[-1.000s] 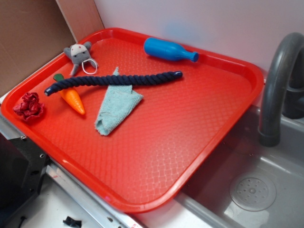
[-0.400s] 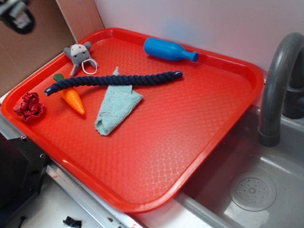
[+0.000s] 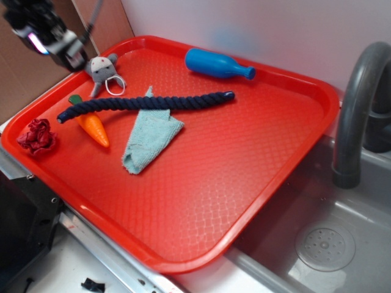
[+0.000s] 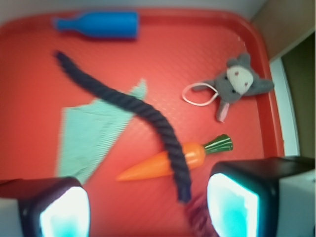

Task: Grab the blue rope.

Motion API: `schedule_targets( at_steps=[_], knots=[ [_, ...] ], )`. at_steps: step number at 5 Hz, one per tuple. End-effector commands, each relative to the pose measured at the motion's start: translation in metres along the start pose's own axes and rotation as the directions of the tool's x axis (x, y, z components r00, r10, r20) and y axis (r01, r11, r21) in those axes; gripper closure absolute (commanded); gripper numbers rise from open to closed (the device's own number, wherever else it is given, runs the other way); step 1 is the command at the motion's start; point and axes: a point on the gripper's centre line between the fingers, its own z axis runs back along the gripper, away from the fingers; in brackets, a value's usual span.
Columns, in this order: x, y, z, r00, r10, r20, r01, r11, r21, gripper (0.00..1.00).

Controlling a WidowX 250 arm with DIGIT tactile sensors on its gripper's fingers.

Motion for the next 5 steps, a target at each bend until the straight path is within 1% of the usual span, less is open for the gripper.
schedule_targets(
  at_steps=[1, 2, 3, 4, 5],
  knots=[
    [0.012, 0.024, -0.045, 1.000, -0.010, -0.018, 0.010, 1.000, 0.008, 0.00],
    [0.016, 0.020, -0.071, 0.995, -0.095, -0.030, 0.095, 0.995, 0.012, 0.00],
    [0.019, 0.015, -0.086, 0.982, -0.183, -0.047, 0.182, 0.983, -0.028, 0.00],
    [0.020, 0.007, -0.094, 0.971, -0.234, -0.049, 0.232, 0.972, -0.042, 0.14],
    [0.020, 0.005, -0.090, 0.968, -0.247, -0.035, 0.246, 0.969, -0.025, 1.00]
  ],
)
